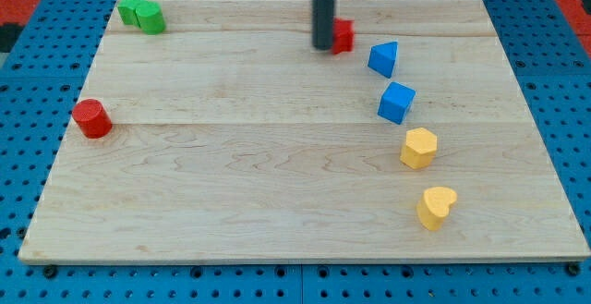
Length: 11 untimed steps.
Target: Slide red circle to the line of blocks
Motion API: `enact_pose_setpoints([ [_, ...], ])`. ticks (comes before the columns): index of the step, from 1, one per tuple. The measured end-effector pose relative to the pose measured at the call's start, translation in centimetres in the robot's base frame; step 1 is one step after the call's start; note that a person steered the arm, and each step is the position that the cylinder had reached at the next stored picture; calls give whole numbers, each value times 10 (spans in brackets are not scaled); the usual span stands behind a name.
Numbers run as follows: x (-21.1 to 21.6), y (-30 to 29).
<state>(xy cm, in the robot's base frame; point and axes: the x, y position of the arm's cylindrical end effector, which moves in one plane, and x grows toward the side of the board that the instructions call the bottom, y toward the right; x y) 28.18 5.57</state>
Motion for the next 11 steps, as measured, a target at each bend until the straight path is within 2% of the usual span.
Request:
enact_pose_setpoints([
  [2, -16, 7],
  [3, -2, -7],
  [4, 121, -36],
  [5, 180, -168],
  [6, 229, -260],
  [7, 219, -331],
  [8, 151, -312],
  [9, 122, -232],
  [10, 125, -243],
  [11, 162, -290],
])
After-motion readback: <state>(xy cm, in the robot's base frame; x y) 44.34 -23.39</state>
